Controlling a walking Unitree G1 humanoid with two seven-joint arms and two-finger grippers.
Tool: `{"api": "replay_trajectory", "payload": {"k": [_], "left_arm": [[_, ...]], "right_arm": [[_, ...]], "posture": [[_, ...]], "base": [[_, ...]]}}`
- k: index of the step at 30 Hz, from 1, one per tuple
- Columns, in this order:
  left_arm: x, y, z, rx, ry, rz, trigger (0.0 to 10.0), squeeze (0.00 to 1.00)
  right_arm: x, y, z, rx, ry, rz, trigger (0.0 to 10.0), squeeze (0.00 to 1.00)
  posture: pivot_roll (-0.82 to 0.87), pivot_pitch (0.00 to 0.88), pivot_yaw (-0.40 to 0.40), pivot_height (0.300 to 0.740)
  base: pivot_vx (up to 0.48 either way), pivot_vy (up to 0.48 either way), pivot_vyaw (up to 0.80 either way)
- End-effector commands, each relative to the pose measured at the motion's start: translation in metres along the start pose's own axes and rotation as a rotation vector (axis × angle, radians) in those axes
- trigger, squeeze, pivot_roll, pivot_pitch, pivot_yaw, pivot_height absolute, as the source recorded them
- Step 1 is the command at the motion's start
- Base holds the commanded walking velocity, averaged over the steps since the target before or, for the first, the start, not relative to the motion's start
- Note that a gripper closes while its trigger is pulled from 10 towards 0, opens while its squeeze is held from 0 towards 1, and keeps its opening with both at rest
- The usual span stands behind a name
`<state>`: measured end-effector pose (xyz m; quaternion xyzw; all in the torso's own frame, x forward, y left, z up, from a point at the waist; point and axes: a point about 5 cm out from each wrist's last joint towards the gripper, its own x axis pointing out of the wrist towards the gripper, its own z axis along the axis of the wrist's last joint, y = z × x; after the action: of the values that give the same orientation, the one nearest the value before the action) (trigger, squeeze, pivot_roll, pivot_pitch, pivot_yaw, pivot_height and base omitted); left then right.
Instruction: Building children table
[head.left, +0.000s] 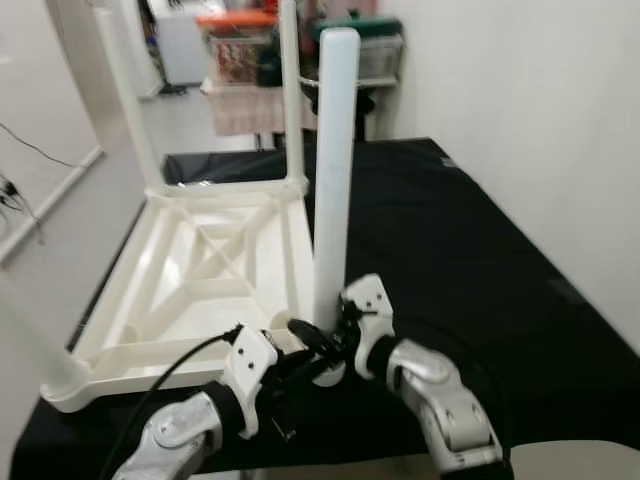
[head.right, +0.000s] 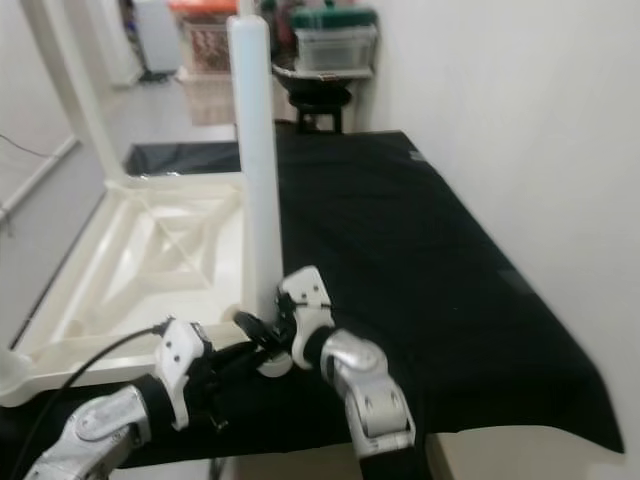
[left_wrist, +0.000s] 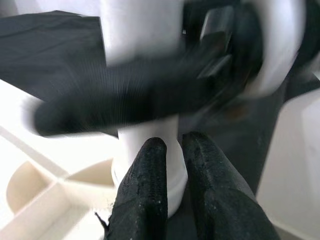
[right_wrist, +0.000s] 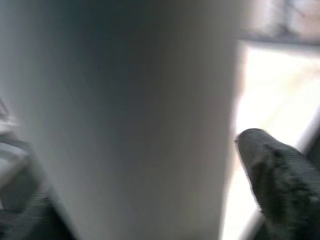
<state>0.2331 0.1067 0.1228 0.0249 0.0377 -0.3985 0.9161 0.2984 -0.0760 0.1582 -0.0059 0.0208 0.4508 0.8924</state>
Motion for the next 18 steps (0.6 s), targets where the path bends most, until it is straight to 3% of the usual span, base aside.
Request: {"api": "replay_trajectory", "payload": {"k": [1,2,3,5,6,9,11,18], "left_arm": [[0.000,-0.001,-0.002,0.010,0.007,-0.002,10.0,0.00],[0.000,-0.001,-0.002,0.010,0.007,-0.002,10.0,0.00],[0.000,-0.001,-0.002,0.012,0.005,-0.001,10.0,0.00],[0.000,0.000,-0.001,0.012,0.005,0.000,10.0,0.00],[0.001,0.000,-0.001,0.014,0.004,0.000,10.0,0.00],[0.001,-0.001,-0.001,0.014,0.004,0.000,10.0,0.00],[0.000,-0.002,-0.001,0.017,0.007,-0.002,10.0,0.00],[0.000,-0.003,-0.002,0.016,0.008,-0.003,10.0,0.00]], "right_arm": [[-0.001,0.001,0.009,-0.059,-0.027,0.222,10.0,1.00],[-0.001,0.001,0.009,-0.059,-0.027,0.222,10.0,1.00],[-0.004,-0.002,0.014,-0.080,-0.016,0.327,10.0,0.25],[-0.007,-0.004,0.018,-0.090,-0.009,0.395,10.0,0.25],[-0.008,-0.010,0.023,-0.090,0.006,0.472,10.0,0.00],[-0.010,-0.020,0.028,-0.097,0.035,0.553,10.0,0.00],[-0.007,-0.036,0.038,-0.092,0.065,0.639,10.0,0.00],[-0.005,-0.041,0.044,-0.076,0.081,0.726,10.0,0.00]], "posture": [[0.05,0.000,-0.039,0.740],[0.05,0.000,-0.039,0.740],[0.05,0.000,-0.039,0.740],[0.05,0.000,-0.039,0.740],[0.05,0.000,-0.043,0.740],[0.07,0.000,-0.045,0.740],[0.08,0.000,-0.051,0.740],[0.10,0.000,-0.061,0.740]], "base": [[0.000,0.000,0.00],[0.000,0.000,0.00],[0.000,0.000,0.00],[0.000,0.000,0.00],[0.000,0.000,0.00],[0.000,0.000,0.00],[0.000,0.000,0.00],[0.000,0.000,0.00]]}}
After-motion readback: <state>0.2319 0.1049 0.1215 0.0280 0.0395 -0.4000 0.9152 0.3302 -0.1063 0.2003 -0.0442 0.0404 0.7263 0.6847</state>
